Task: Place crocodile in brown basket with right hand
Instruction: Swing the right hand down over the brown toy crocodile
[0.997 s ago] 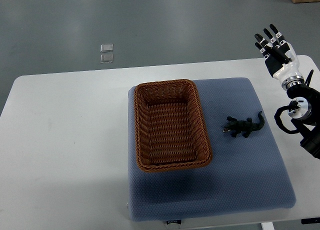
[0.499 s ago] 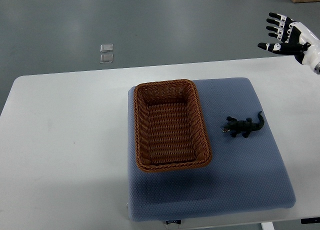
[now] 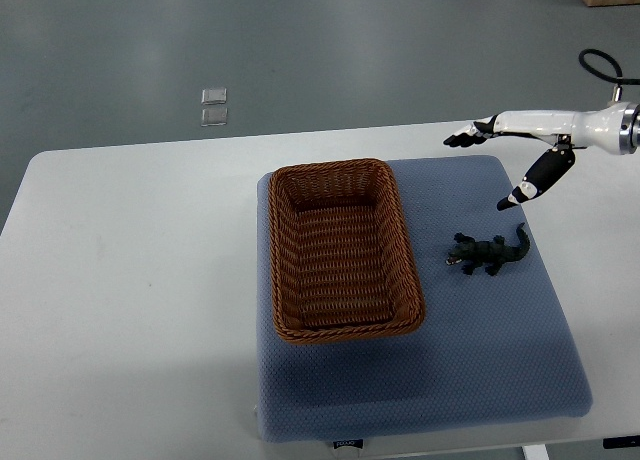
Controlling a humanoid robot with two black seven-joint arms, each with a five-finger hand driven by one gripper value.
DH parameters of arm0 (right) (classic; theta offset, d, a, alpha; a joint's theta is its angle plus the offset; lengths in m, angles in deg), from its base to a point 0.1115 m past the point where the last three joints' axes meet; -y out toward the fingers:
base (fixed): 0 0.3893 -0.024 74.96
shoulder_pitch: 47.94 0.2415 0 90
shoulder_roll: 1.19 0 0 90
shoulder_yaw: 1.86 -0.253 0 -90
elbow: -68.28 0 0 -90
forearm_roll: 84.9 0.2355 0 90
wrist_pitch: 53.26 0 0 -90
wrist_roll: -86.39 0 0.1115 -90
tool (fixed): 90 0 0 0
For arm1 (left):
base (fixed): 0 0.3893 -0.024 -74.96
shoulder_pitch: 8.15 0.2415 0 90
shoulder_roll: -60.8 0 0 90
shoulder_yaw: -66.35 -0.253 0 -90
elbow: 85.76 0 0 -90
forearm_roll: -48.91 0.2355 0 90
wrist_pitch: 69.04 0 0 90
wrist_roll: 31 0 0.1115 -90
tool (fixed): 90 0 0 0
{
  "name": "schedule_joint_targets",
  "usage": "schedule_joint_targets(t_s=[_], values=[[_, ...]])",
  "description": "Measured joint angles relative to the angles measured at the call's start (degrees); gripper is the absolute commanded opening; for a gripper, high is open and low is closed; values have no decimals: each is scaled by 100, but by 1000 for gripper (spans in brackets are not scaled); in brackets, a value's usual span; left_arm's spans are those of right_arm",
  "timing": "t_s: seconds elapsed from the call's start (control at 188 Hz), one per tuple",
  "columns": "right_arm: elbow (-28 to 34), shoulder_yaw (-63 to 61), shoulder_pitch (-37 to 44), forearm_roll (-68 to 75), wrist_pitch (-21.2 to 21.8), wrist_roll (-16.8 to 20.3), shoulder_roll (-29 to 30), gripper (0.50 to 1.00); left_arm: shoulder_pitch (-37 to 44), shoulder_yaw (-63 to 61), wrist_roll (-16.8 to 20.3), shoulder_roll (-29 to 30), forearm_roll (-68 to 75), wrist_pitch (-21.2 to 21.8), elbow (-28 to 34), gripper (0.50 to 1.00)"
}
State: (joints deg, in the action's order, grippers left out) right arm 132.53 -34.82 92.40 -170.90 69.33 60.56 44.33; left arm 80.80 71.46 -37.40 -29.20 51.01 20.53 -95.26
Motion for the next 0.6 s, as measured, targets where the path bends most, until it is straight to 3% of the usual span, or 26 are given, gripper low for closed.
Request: schedule_joint_targets(t_s=[0.276,0.599], values=[[79,871,-23,-536,-408,194,47,921,-1,0,0,0,0,0,0,1000],[12,1208,-365,-561,-1214,312,37,907,-1,0,0,0,0,0,0,1000]])
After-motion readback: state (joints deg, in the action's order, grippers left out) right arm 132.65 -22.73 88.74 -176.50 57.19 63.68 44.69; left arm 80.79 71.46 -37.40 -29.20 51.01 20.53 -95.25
